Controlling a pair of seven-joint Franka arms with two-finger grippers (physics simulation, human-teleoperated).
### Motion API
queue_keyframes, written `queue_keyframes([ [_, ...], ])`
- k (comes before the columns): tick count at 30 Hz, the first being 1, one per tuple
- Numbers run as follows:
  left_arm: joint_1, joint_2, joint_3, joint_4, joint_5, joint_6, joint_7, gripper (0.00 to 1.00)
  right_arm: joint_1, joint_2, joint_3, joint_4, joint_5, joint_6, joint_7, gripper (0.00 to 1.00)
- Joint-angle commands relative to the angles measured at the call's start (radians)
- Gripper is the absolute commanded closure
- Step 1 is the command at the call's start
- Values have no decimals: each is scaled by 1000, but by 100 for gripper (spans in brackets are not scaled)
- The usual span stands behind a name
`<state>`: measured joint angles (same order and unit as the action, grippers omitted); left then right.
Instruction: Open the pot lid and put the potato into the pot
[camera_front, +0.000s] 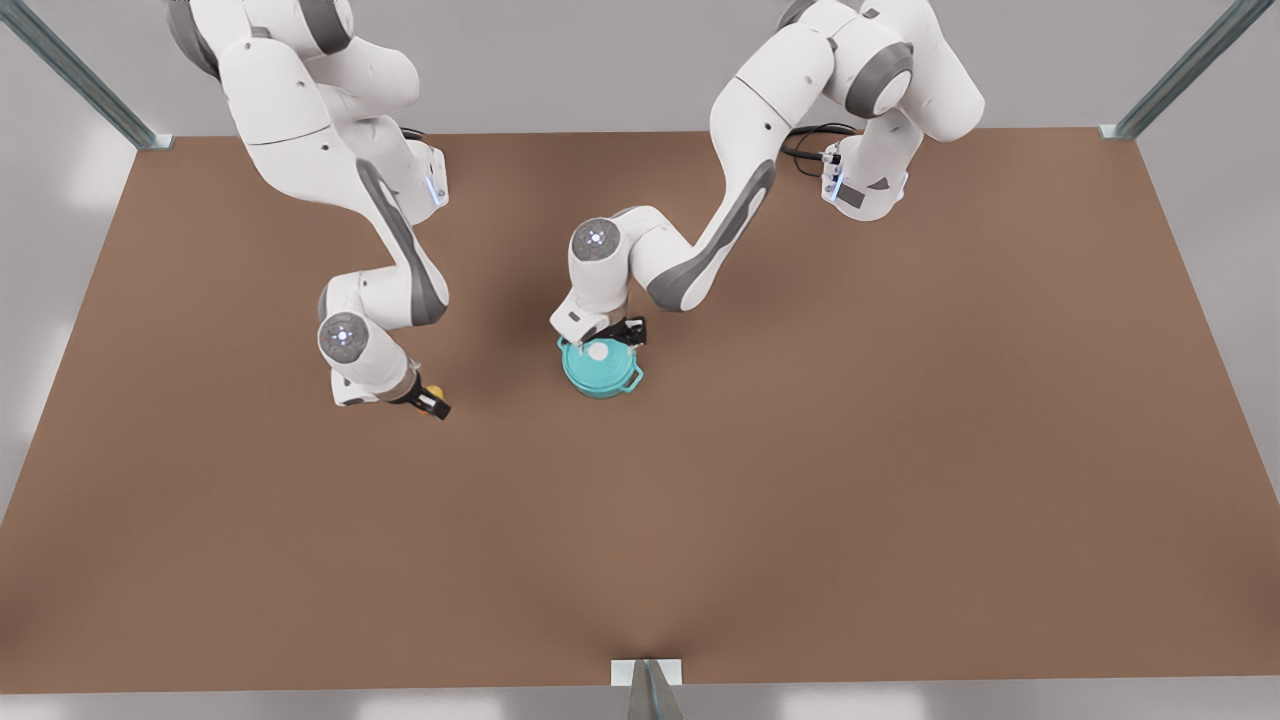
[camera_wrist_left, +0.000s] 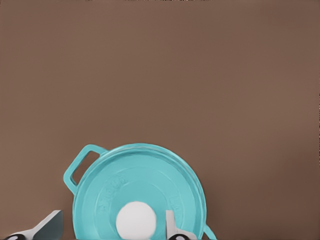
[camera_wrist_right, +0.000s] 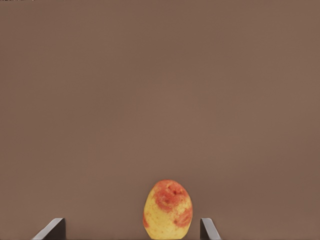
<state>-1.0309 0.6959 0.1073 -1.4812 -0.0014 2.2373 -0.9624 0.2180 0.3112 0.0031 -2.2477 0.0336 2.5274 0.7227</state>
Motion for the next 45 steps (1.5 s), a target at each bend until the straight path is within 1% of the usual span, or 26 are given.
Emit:
queue_keyframes([
  [1,-1,10,0,9,3,39,-311,0,0,14,0,-4,2,125,228,0],
  [5,-15,39,0,22,3,54,-309,0,0,51,0,-33,2,209,224,0],
  [10,-24,63,0,22,47,74,-305,0,0,49,0,-85,0,263,218,0],
  [16,-46,85,0,21,47,96,-308,0,-2,43,2,-125,-3,278,193,0],
  [17,-46,85,0,21,44,94,-312,24,-2,46,2,-131,-6,278,190,0],
  [18,-46,83,0,22,43,94,-312,56,-2,52,2,-141,-8,301,190,0],
  [19,-46,83,2,22,41,93,-314,66,0,58,3,-144,-9,309,188,0],
  [21,-44,77,5,33,43,79,-308,70,0,63,3,-150,-9,315,188,0],
  [23,-34,71,9,62,44,12,-298,72,0,63,3,-151,-9,318,188,0],
  [27,-5,70,29,87,43,-24,-260,74,0,63,3,-158,-12,318,188,0],
  [28,28,70,32,105,41,-25,-251,74,0,63,3,-162,-12,318,188,0],
  [29,113,76,22,200,29,-125,-173,74,1,63,3,-164,-12,318,188,0],
  [30,193,77,17,211,29,-136,-90,74,1,66,3,-165,-12,318,185,3],
  [31,256,93,15,211,27,-122,-32,74,1,66,3,-164,-12,318,187,8],
  [32,351,129,15,225,27,-114,89,74,1,66,3,-165,-12,318,187,13],
  [34,502,185,-8,257,8,-76,249,73,1,66,3,-165,-12,317,185,16],
  [35,543,212,-11,259,4,-35,286,73,1,66,3,-165,-12,315,184,19],
  [37,565,244,-18,259,6,28,289,73,1,62,3,-165,-12,309,169,20],
  [38,565,246,-20,259,6,28,289,73,1,62,3,-165,-12,309,169,23],
  [39,565,235,-21,259,6,15,298,0,1,62,3,-165,-12,309,169,27],
  [41,565,221,-18,269,11,-82,363,0,1,62,3,-165,-12,307,169,32],
  [43,568,206,-8,263,47,-108,399,0,1,60,3,-165,-12,307,169,37],
  [44,607,186,-5,265,26,-177,509,0,1,60,3,-165,-12,307,169,40],
  [45,738,51,-14,268,-60,-450,838,0,0,57,3,-165,-12,306,169,40],
])
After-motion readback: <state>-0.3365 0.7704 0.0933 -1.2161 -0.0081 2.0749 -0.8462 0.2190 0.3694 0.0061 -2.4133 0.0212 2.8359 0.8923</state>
